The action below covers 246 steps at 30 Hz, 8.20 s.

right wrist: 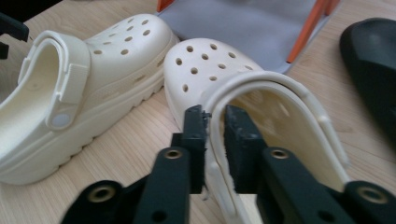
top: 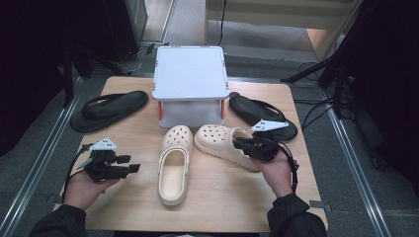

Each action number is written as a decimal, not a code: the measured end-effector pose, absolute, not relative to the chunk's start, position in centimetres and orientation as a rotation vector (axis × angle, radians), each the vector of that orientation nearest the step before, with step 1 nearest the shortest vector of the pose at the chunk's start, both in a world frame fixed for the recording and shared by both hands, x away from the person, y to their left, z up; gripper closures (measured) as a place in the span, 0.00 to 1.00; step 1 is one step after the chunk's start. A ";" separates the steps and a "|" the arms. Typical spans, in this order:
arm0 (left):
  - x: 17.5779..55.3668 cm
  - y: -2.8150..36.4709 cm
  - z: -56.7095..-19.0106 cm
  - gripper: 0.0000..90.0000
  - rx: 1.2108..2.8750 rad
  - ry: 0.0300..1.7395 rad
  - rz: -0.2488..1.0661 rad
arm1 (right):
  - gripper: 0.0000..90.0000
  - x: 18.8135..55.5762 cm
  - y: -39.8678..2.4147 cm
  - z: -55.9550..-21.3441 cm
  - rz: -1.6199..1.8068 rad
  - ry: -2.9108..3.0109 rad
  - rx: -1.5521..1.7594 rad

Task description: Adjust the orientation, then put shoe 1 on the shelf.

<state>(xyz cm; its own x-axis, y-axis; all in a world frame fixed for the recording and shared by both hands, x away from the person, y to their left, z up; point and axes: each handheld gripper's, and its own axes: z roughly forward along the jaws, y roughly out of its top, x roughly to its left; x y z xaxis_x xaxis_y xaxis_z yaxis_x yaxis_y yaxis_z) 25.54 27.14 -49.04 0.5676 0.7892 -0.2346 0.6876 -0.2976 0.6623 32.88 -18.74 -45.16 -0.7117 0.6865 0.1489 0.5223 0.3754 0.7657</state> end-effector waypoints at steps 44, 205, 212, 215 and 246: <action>29.9 21.9 -51.4 0.99 2.159 1.101 0.059 | 1.00 38.2 -21.4 -48.1 1.139 2.392 1.260; 43.8 22.6 -38.3 1.00 1.988 1.067 0.165 | 0.48 28.2 -8.3 -49.9 1.252 2.439 1.227; 43.7 22.5 -38.3 1.00 1.990 1.067 0.177 | 0.51 28.5 -7.6 -50.2 1.229 2.401 1.258; 43.6 22.5 -38.4 1.00 1.985 1.065 0.184 | 0.52 28.8 -7.3 -50.2 1.219 2.388 1.281; 43.4 22.4 -38.4 1.00 1.980 1.072 0.206 | 0.73 30.0 -7.9 -48.8 1.229 2.360 1.375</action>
